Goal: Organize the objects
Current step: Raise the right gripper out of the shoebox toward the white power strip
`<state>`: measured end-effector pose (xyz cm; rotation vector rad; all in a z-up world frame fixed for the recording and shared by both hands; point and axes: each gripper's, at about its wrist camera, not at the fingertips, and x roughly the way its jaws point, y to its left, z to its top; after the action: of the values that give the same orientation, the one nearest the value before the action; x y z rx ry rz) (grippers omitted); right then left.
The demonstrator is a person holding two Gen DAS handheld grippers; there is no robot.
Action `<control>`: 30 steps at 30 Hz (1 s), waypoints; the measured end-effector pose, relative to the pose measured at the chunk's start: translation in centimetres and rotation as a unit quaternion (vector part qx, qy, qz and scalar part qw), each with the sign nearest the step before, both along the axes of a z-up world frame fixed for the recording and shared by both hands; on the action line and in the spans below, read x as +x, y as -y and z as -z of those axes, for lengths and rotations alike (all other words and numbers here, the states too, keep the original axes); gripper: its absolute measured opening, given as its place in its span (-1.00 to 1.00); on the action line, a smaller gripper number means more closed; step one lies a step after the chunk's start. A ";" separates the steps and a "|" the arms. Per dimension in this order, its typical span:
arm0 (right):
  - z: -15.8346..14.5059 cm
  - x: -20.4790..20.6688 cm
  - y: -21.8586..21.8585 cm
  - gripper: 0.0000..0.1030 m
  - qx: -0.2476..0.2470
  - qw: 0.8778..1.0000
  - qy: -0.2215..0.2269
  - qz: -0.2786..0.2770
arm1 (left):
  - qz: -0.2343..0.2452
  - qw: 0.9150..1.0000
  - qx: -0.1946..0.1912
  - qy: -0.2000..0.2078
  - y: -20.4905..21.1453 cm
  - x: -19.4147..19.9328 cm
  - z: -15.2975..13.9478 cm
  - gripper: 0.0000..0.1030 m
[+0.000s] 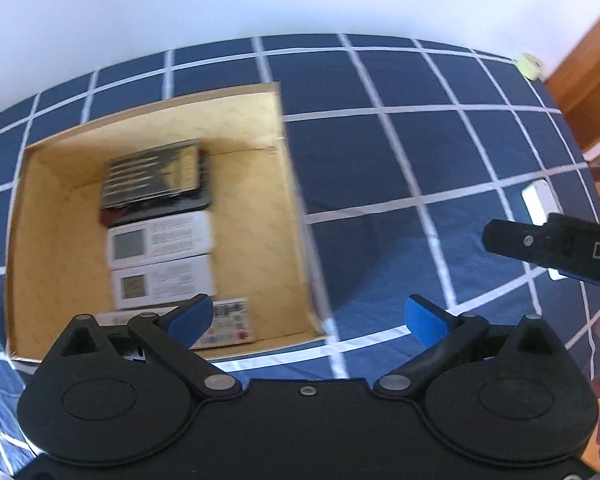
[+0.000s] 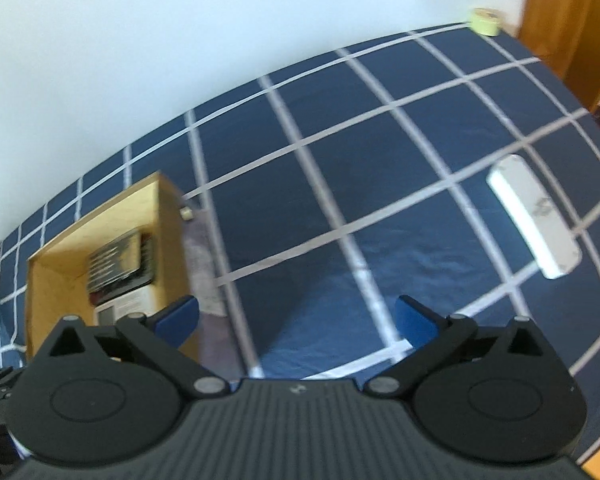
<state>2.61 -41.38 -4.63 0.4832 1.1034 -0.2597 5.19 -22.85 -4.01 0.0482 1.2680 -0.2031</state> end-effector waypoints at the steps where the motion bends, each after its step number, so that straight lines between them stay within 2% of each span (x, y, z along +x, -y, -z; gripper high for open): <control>1: 0.0 -0.5 1.0 1.00 0.001 1.000 0.000 0.009 | 0.005 1.000 0.000 0.000 0.9 0.0 0.1 1.00; 9: 0.9 -4.5 8.6 1.00 -0.001 0.996 0.002 0.084 | 0.061 0.998 0.010 0.007 8.6 0.2 0.9 1.00; 18: 3.1 -8.0 15.9 1.00 0.005 0.983 -0.010 0.185 | 0.115 0.993 0.009 -0.004 16.6 1.2 3.1 1.00; 22: 4.2 -8.9 18.5 1.00 0.021 0.972 -0.019 0.234 | 0.147 0.989 0.015 -0.008 19.8 1.9 4.0 1.00; 30: 7.5 -9.2 22.3 0.99 0.055 0.942 -0.049 0.328 | 0.212 0.977 0.030 -0.008 25.3 4.1 5.8 1.00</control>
<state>-6.56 -63.70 -12.13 0.9444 1.0267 -0.8165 9.32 -48.12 -9.76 0.3715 1.2693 -0.5340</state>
